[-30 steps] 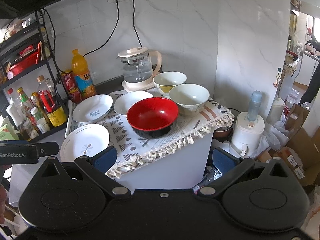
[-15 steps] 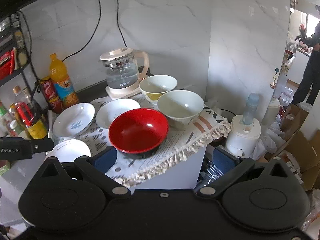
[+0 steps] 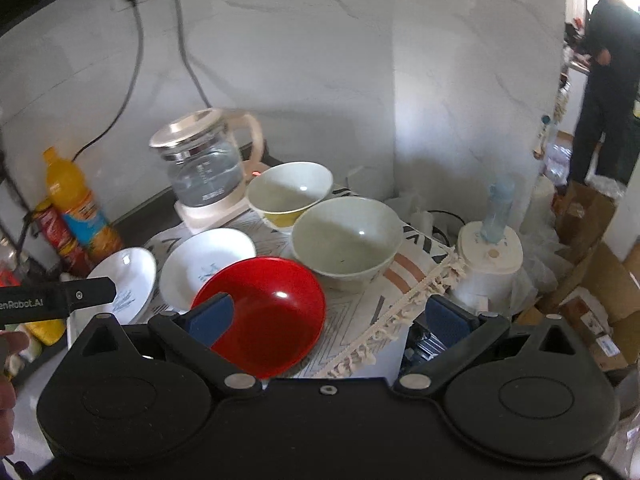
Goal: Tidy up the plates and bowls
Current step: 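Move both grippers toward the large cream bowl beside the red bowl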
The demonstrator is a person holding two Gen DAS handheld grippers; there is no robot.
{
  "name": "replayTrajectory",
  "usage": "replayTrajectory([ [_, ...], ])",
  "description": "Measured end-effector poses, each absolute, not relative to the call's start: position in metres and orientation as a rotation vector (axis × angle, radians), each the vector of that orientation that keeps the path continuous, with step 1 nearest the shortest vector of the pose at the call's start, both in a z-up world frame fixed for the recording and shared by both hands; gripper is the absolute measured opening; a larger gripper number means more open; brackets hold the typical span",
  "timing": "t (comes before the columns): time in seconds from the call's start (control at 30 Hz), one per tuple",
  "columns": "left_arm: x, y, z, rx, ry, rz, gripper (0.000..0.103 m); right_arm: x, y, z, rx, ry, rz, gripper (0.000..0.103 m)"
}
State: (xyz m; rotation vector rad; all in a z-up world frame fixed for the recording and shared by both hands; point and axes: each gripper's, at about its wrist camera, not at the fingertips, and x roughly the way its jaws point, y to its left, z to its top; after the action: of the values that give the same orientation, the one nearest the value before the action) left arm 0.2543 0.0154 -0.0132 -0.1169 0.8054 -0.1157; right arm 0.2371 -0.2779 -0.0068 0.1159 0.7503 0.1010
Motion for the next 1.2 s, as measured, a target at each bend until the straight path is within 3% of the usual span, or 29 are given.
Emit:
replayTrajectory([
  [0.3, 0.3, -0.002, -0.021, -0.121, 0.82, -0.223, 0.099, 0.266, -0.287, -0.016, 0.147, 0.748, 0.002, 0.101],
  [0.5, 0.328, -0.019, -0.028, -0.138, 0.832, -0.234, 0.092, 0.292, -0.301, -0.029, 0.166, 0.773, 0.008, 0.088],
  [0.63, 0.349, -0.036, -0.037, -0.136, 0.84, -0.221, 0.088, 0.317, -0.312, -0.041, 0.182, 0.793, 0.043, 0.084],
  [0.87, 0.388, -0.07, -0.057, -0.165, 0.894, -0.198, 0.072, 0.364, -0.33, -0.061, 0.167, 0.862, 0.109, 0.073],
  [1.2, 0.43, -0.101, -0.097, -0.213, 1.004, -0.172, 0.043, 0.417, -0.35, -0.102, 0.196, 1.0, 0.186, 0.045],
])
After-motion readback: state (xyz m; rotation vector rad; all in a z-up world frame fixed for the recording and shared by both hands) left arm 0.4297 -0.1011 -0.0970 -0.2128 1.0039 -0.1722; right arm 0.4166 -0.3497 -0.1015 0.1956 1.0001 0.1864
